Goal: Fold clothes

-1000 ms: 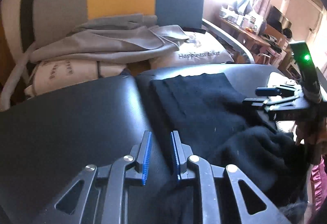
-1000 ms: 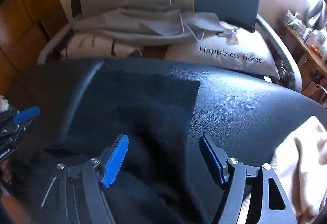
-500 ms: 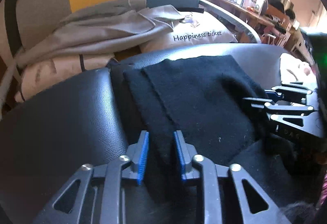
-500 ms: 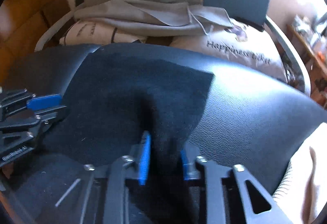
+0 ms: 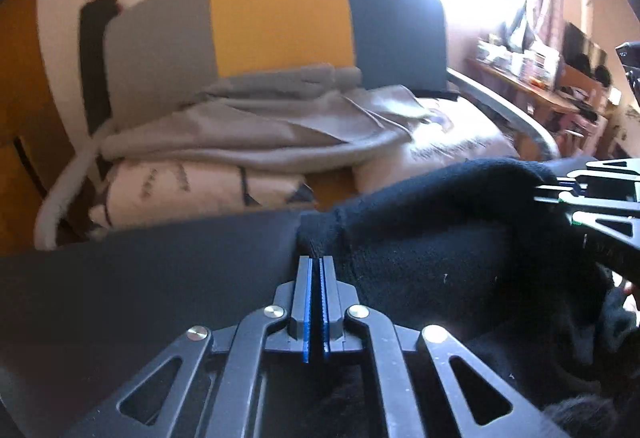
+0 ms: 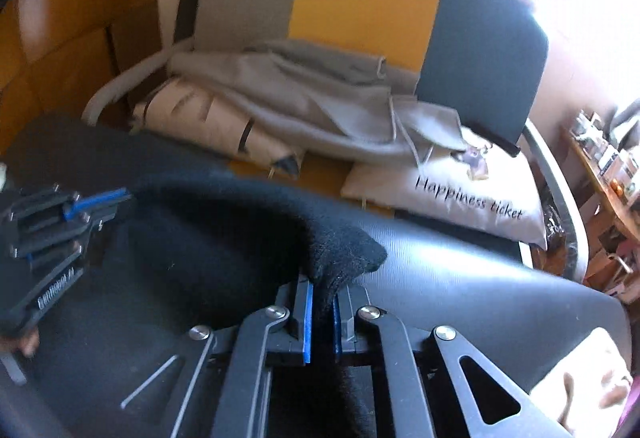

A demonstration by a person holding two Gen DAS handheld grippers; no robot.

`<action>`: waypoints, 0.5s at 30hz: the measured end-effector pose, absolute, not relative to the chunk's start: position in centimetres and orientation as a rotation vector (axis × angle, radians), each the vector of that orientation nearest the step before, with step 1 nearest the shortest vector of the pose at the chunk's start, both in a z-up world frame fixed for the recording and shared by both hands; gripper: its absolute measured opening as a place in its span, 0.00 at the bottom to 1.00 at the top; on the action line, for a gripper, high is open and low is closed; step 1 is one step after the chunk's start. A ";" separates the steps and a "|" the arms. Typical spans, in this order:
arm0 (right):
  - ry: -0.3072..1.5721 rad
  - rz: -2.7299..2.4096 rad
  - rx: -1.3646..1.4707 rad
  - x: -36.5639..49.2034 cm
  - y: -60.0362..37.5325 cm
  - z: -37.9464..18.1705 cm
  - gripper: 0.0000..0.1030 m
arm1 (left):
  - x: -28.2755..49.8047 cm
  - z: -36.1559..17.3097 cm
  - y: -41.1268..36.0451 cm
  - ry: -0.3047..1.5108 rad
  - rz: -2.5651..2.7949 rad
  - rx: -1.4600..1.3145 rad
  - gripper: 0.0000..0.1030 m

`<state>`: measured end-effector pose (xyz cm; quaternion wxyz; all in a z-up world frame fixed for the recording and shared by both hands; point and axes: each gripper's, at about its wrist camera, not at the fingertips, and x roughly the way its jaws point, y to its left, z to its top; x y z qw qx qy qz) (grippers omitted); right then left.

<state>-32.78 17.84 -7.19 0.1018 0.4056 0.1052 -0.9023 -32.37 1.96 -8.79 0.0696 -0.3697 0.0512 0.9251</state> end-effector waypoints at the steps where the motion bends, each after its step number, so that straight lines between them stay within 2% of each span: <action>1: 0.285 -2.668 1.222 -33.7 17.7 -7.6 0.07 | -32.8 -9.2 1.8 0.163 2.779 -1.141 0.02; 6: 0.218 -2.625 1.409 -36.5 17.2 -11.5 0.08 | -35.1 -11.2 0.9 0.209 2.748 -1.283 0.03; 7: 0.203 -2.615 1.442 -36.8 17.3 -12.3 0.10 | -35.0 -11.1 0.4 0.190 2.754 -1.287 0.03; 8: 0.190 -2.613 1.463 -36.9 17.4 -12.7 0.19 | -34.4 -10.5 -0.3 0.148 2.771 -1.270 0.03; 10: 0.172 -2.634 1.467 -36.7 18.1 -12.1 0.28 | -32.9 -9.2 -1.7 0.066 2.798 -1.234 0.03; 15: 0.180 -2.695 1.349 -33.0 20.1 -7.8 0.28 | -26.1 -6.5 -5.2 -0.066 2.778 -1.177 0.03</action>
